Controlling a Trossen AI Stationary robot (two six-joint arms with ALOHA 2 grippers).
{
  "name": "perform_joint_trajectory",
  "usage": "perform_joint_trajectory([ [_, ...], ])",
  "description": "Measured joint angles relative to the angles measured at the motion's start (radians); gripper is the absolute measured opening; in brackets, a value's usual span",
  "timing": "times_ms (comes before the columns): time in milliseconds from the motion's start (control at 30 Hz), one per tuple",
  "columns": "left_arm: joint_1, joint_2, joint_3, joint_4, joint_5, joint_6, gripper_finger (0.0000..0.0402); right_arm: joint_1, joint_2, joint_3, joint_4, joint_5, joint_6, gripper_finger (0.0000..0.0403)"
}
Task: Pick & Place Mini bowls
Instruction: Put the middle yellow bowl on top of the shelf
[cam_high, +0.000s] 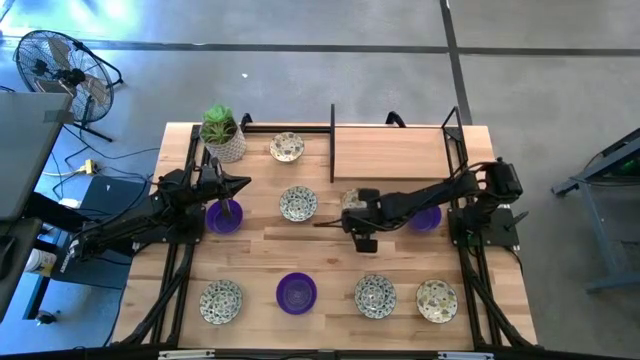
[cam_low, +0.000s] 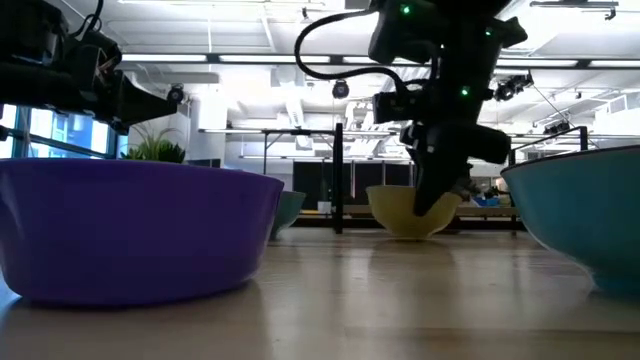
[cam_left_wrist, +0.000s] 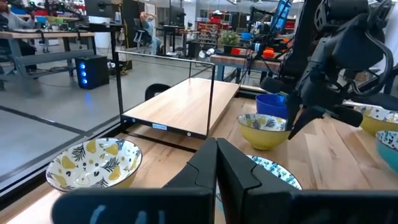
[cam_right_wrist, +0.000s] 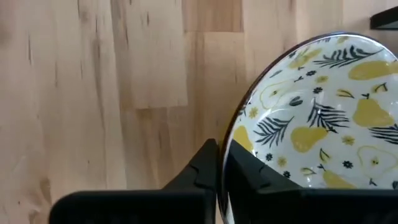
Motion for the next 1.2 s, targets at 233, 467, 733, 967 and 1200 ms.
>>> perform_joint_trajectory([
  [233, 0.0, 0.0, 0.0, 0.002, 0.002, 0.0, 0.0001, -0.009, -0.039, 0.052, -0.071, -0.024, 0.031, 0.0022],
  [467, 0.0, 0.0, 0.0, 0.001, 0.002, 0.0, 0.0001, -0.026, -0.118, 0.216, -0.262, -0.006, 0.052, 0.0009],
  [733, 0.0, 0.0, 0.0, 0.001, 0.003, 0.0, 0.0001, -0.145, -0.202, 0.298, -0.543, 0.056, 0.074, 0.0007],
  [967, 0.0, 0.0, 0.0, 0.001, 0.004, -0.001, 0.0001, -0.389, -0.327, 0.153, -0.571, 0.019, -0.015, 0.0018],
  [1200, 0.0, 0.0, 0.0, 0.001, 0.004, -0.001, 0.0001, -0.658, -0.395, -0.011, -0.456, -0.032, -0.156, 0.001],
])
